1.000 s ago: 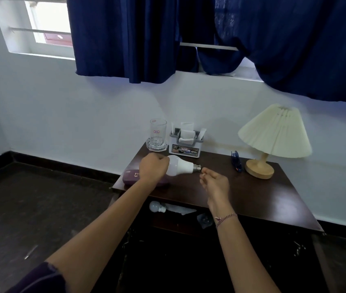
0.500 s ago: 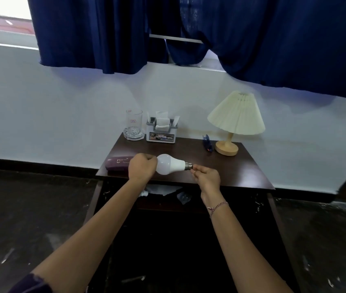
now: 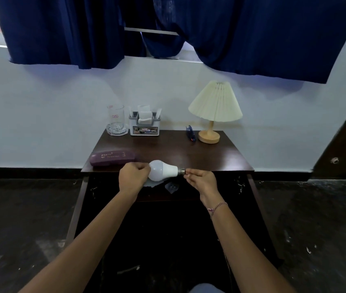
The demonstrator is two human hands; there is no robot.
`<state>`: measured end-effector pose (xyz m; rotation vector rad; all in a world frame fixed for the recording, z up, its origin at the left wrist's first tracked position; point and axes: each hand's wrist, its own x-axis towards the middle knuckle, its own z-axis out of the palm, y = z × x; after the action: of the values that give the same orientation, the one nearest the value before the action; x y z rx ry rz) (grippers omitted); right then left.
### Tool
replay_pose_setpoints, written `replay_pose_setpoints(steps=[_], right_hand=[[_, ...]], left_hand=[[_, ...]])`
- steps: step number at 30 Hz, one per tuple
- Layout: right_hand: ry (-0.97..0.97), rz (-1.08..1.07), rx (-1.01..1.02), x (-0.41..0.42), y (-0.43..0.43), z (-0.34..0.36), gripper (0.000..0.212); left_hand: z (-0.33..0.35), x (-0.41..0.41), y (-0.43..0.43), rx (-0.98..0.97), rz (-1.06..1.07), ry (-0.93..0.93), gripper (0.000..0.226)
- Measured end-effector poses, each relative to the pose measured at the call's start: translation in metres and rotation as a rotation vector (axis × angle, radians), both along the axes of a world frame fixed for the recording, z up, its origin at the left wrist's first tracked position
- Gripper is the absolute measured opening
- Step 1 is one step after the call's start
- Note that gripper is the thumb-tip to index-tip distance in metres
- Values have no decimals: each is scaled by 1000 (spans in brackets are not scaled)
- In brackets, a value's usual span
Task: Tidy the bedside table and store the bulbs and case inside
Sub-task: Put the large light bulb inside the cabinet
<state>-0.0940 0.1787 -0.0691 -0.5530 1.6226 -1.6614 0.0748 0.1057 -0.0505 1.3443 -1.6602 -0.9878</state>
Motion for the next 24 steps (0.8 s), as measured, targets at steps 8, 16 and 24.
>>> replay_pose_setpoints(steps=[8, 16, 24], right_hand=[[1, 28, 30, -16, 19, -11, 30], [23, 80, 141, -38, 6, -43, 27], [31, -6, 228, -75, -20, -115, 27]], left_hand=[[-26, -9, 13, 0, -1, -80, 29], [-69, -27, 14, 22, 6, -92, 34], [-120, -69, -7, 102, -37, -111, 28]])
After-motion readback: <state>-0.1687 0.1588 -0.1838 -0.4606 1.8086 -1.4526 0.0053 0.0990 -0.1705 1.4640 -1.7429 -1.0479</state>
